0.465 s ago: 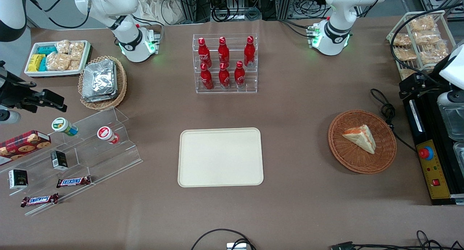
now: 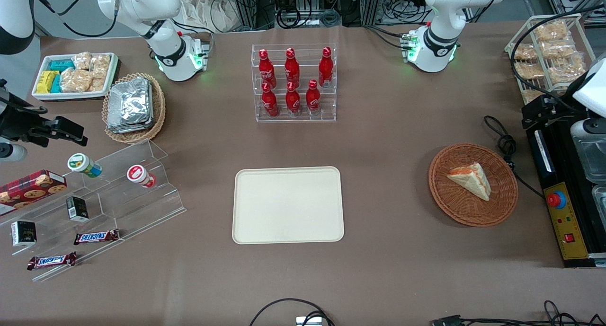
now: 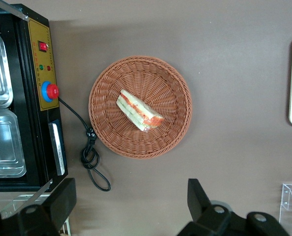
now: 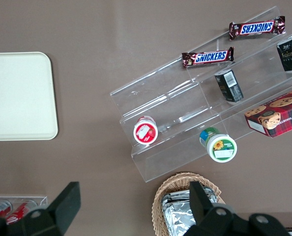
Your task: Place sandwich from basket to tray
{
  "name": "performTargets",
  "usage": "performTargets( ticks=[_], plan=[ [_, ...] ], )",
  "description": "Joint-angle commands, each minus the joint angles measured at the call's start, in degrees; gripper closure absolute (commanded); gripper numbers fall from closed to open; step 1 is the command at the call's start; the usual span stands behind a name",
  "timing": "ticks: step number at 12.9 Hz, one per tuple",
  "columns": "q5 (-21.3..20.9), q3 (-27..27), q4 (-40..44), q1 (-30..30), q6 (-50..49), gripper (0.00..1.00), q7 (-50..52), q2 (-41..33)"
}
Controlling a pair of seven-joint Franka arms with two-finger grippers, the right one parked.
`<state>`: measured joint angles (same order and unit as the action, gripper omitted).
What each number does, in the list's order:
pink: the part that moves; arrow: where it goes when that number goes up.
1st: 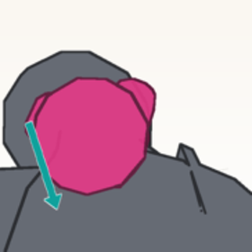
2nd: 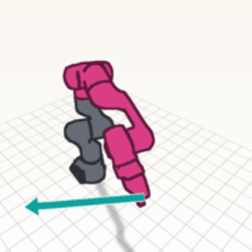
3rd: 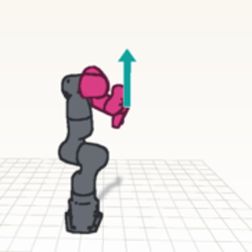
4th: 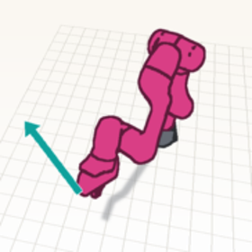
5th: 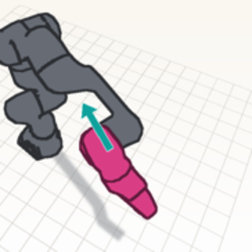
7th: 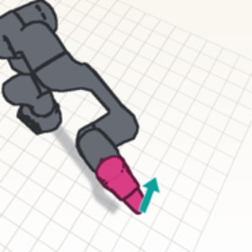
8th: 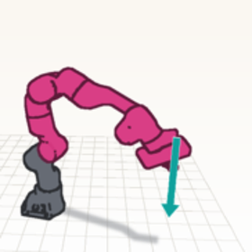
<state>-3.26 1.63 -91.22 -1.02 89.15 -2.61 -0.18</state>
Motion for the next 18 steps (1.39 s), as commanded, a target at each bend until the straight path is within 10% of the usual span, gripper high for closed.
performTargets(
  ticks=[1,18],
  plan=[
    [-0.61,-0.31,-0.52,-0.65,-0.04,0.0,1.97,1.32],
    [0.27,-0.49,-36.05,-3.55,41.36,0.0,36.96,1.66]
  ],
)
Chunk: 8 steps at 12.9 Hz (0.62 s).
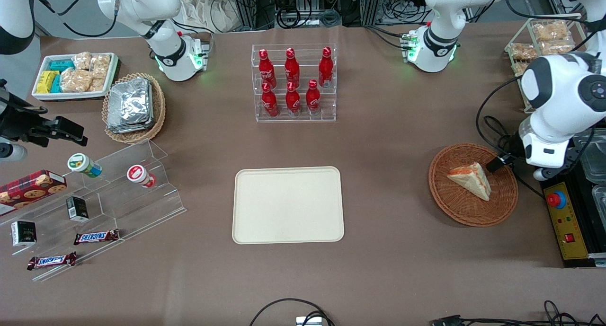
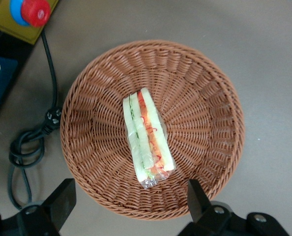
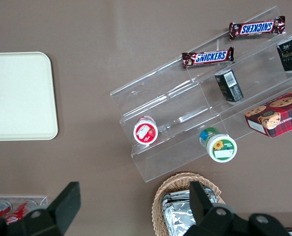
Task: Place sandwich from basket to tray
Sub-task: 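Move the open left gripper down over the wrapped sandwich in the basket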
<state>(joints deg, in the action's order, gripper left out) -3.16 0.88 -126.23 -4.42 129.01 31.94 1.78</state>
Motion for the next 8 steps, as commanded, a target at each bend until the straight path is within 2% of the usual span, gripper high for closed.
performTargets(
  ticks=[1,8],
  plan=[
    [0.17,0.26,-1.47,-0.07,2.9,0.0,3.56,0.41],
    [-0.01,0.35,-4.37,0.46,12.75,0.0,8.49,5.68]
  ],
)
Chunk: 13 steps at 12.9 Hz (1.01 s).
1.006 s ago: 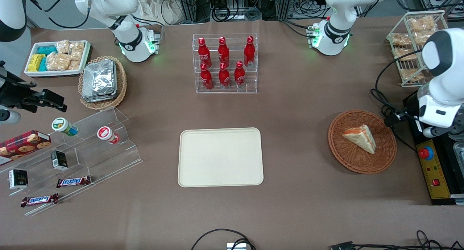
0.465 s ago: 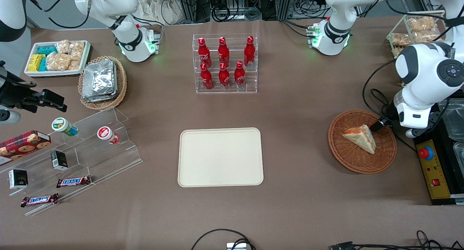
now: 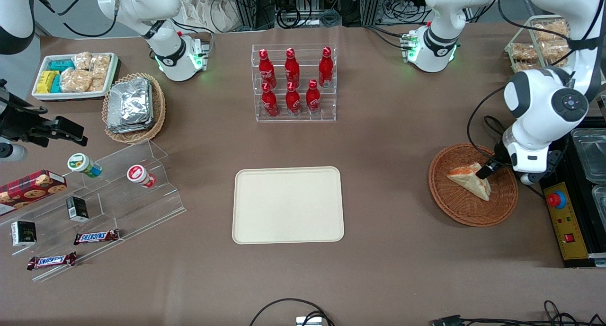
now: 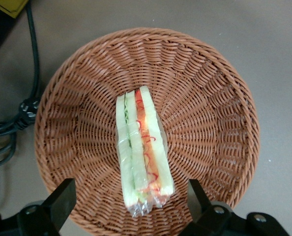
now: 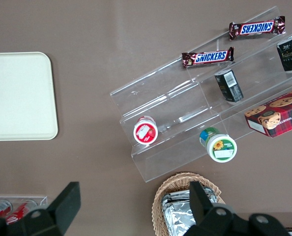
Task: Place sandwich from basket to tray
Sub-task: 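Move the open left gripper down over the wrapped sandwich in the basket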
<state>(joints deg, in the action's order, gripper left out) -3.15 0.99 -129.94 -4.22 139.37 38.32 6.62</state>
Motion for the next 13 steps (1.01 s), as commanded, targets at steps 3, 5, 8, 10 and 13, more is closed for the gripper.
performTargets(
  ticks=[3,5,8,10,13],
  plan=[
    [-0.01,0.24,-1.54,0.27,5.55,0.0,3.16,2.42],
    [-0.1,0.24,-2.41,0.27,7.83,0.0,3.51,3.39],
    [-0.1,0.24,-3.91,0.27,12.58,0.0,3.51,5.59],
    [-0.19,0.24,-4.61,0.27,13.99,0.0,3.6,6.47],
    [-0.36,0.15,-5.41,0.27,16.19,0.06,3.6,7.61]
  ],
)
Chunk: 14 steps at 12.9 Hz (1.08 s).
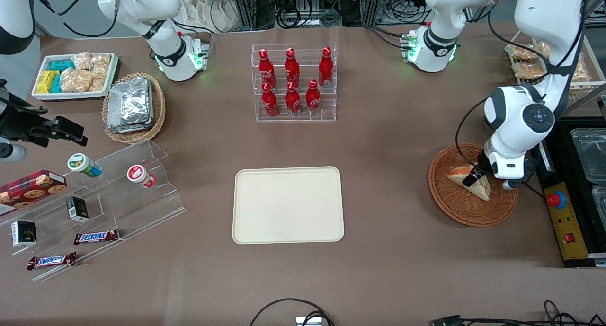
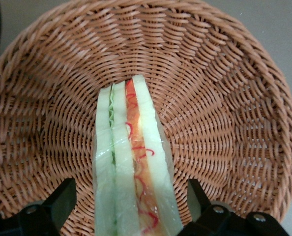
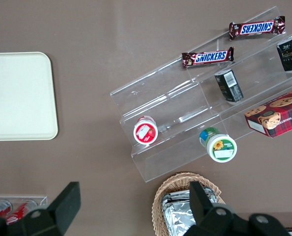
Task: Place sandwich from basket to tray
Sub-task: 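Close the left gripper on the sandwich and lift it from the basket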
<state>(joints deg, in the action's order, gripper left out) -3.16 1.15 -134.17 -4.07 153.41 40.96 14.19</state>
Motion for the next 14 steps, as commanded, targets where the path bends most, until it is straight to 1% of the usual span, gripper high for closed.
performTargets(
  ticks=[1,2,3,4,5,6,7,9,10,14],
  plan=[
    [-0.53,-0.01,-1.27,0.03,2.15,0.16,0.88,0.22],
    [-0.62,-0.01,-1.27,0.03,2.15,0.3,0.79,0.22],
    [-0.71,-0.01,-1.27,0.03,2.15,0.47,0.35,0.14],
    [-0.71,-0.01,-1.27,0.11,2.15,0.62,-0.09,0.14],
    [-0.8,-0.01,-1.18,0.12,1.98,0.72,-0.35,-0.04],
    [-0.8,0.08,-1.09,0.12,1.54,0.78,-2.44,-0.47],
    [-0.8,0.08,-1.01,0.12,0.76,0.78,-5.86,-1.52],
    [-0.8,-0.01,-0.57,0.03,-4.67,0.79,-14.81,-5.12],
    [-0.8,-0.01,-0.48,0.03,-5.83,0.79,-19.03,-6.7],
    [-1.06,-0.01,-0.04,-0.24,-10.14,0.79,-40.82,-11.63]
  ],
)
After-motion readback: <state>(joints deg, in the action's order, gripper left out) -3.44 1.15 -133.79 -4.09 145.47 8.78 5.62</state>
